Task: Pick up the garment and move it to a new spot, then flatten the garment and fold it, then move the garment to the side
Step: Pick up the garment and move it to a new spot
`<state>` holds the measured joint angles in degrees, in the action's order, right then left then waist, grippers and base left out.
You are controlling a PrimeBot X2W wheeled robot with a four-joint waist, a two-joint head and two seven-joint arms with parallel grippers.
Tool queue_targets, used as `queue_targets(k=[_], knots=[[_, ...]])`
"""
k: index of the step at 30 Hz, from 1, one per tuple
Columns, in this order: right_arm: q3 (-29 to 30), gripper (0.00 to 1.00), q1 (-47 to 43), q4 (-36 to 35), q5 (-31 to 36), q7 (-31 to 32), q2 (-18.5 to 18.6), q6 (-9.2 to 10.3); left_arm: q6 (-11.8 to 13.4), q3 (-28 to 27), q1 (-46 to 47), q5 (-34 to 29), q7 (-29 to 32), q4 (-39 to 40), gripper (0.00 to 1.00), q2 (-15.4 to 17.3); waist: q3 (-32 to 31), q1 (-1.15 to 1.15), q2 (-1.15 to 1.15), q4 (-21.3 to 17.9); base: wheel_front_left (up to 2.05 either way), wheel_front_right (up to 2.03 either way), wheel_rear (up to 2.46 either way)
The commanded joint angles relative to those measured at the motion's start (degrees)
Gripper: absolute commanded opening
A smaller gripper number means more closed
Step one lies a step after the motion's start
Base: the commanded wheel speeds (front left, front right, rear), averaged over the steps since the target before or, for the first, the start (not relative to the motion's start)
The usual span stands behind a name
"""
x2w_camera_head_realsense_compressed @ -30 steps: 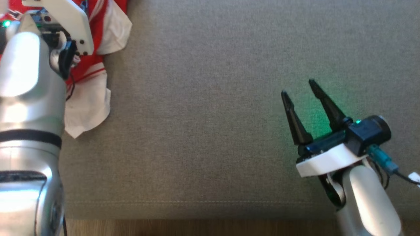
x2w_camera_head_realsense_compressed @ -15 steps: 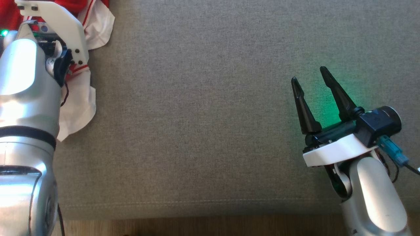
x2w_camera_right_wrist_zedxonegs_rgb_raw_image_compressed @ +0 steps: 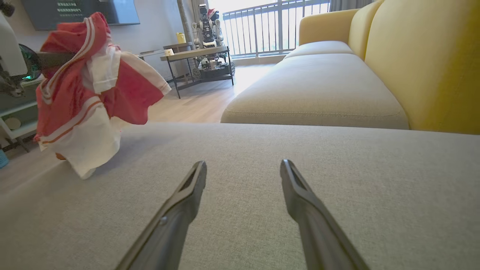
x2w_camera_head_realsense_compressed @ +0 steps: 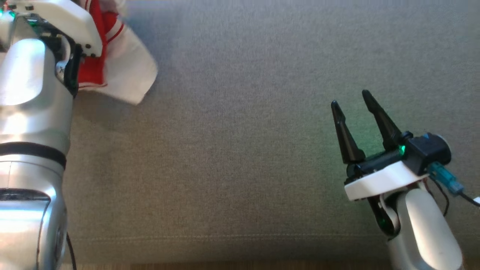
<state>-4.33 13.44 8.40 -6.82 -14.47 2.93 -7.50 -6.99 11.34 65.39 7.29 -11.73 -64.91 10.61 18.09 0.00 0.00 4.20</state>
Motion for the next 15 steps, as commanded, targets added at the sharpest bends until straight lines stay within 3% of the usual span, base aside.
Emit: queue_targets(k=[1,7,15], knots=[[-1.75,1.0,-0.68,-1.43,-0.63,-0.52,-0.05,0.01,-0.16,-0.38,3.88,-0.05,-1.19,3.0,0.0,2.19,-2.82,0.0,0.0,-0.62,0.0,0.0,0.0],[-2.72,1.0,-2.09,-1.2,-2.46,-0.52,-0.05,0.01,-0.45,2.43,4.13,1.39,-2.58,7.6,0.0,1.26,-7.91,0.0,0.0,-4.06,0.0,0.0,0.0],[-2.96,1.0,-3.92,-1.62,-4.07,-0.52,-0.05,0.01,-0.48,9.91,2.78,6.73,-1.55,15.53,0.0,0.91,-11.9,0.0,0.0,-11.74,0.0,0.0,0.0]])
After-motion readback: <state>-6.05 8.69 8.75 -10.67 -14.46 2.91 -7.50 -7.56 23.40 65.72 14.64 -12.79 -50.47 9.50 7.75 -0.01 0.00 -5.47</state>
